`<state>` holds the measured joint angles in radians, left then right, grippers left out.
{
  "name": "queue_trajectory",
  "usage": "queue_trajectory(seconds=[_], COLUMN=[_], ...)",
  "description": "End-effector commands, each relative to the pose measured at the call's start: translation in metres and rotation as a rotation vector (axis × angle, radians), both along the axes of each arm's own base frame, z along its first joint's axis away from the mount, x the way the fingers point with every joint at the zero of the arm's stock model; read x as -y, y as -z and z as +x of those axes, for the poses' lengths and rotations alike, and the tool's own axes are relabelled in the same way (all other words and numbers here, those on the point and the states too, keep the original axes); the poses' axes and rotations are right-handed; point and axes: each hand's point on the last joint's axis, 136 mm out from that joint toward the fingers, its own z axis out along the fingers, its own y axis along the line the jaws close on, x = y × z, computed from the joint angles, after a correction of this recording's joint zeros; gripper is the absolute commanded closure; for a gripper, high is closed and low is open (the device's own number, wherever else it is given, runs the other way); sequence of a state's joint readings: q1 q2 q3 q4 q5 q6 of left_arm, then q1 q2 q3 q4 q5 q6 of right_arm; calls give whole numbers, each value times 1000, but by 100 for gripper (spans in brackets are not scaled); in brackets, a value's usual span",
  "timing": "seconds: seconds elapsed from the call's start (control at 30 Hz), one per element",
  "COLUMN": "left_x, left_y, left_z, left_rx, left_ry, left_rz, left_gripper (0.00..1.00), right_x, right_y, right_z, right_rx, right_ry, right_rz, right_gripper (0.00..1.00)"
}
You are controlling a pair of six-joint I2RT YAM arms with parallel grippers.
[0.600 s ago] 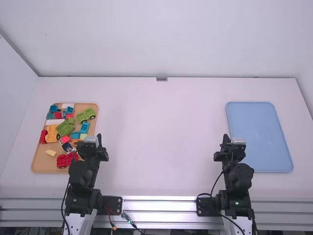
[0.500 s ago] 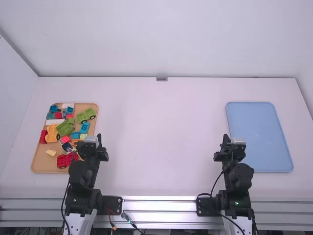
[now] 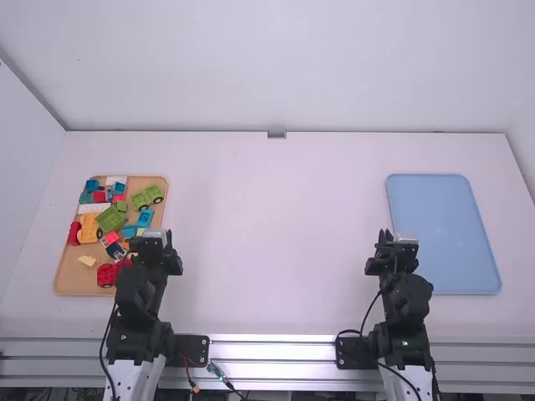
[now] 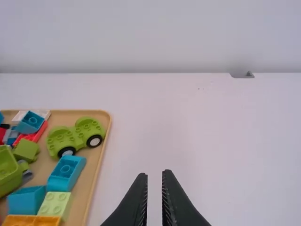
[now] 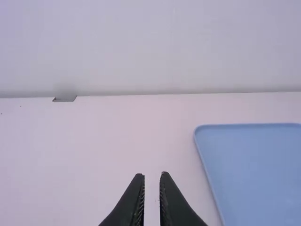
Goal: Assemble lego blocks to make yellow taxi
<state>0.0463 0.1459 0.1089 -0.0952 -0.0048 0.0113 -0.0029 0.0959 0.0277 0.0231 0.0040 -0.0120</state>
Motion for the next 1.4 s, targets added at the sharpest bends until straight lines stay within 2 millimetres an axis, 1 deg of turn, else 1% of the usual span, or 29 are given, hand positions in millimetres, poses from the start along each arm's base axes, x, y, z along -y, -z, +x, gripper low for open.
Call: queue_trajectory(seconds=[0.0, 0.1, 0.27, 0.33, 0.43, 0.53, 0.7, 0.73, 0.77, 0.87, 0.93, 0.97, 1.07, 1.13, 1.2, 1.23, 1.27, 1.3, 1.37], left_x=[-7, -18, -28, -38, -47, -62, -94, -96, -103, -118, -131, -134, -150, -157, -170, -172, -182, -185, -199], left_y=[-20, -23, -26, -29, -34, -39, -42, -42, -41, -41, -38, -37, -32, -29, -26, -26, -23, -22, -18], left_z=[1, 2, 5, 9, 14, 18, 25, 25, 28, 33, 35, 35, 41, 44, 46, 46, 47, 47, 45], left_rx=[3, -80, -171, -238, -291, -353, -493, -499, -546, -615, -680, -696, -791, -825, -870, -875, -905, -914, -949], left_ry=[-25, -70, -112, -139, -166, -219, -322, -324, -331, -358, -382, -381, -354, -338, -345, -345, -348, -350, -367], left_rz=[21, 8, -5, 8, 9, 15, 37, 38, 49, 51, 55, 58, 71, 73, 77, 78, 74, 71, 53], left_gripper=[87, 82, 75, 70, 65, 59, 49, 48, 45, 39, 35, 34, 27, 24, 21, 20, 18, 17, 14], right_x=[0, 1, 2, 2, 3, 3, -1, -1, -1, -1, -2, -2, -7, -7, -7, -7, -7, -8, -11], right_y=[-25, -35, -46, -54, -62, -70, -81, -81, -84, -90, -94, -95, -100, -101, -103, -103, -104, -104, -105], right_z=[1, 5, 11, 17, 24, 32, 49, 50, 56, 66, 74, 76, 89, 95, 103, 104, 109, 111, 118], right_rx=[43, 46, 49, 52, 55, 60, 52, 52, 51, 52, 54, 54, 55, 56, 55, 55, 55, 55, 57], right_ry=[-2, 2, 6, 8, 10, 10, -14, -14, -15, -14, -19, -23, -48, -49, -51, -51, -54, -55, -64], right_rz=[-8, -17, -26, -33, -40, -48, -60, -61, -64, -55, -48, -49, -52, -54, -58, -58, -59, -59, -63], right_gripper=[87, 82, 75, 70, 65, 59, 49, 48, 45, 39, 35, 34, 27, 25, 21, 20, 18, 17, 14])
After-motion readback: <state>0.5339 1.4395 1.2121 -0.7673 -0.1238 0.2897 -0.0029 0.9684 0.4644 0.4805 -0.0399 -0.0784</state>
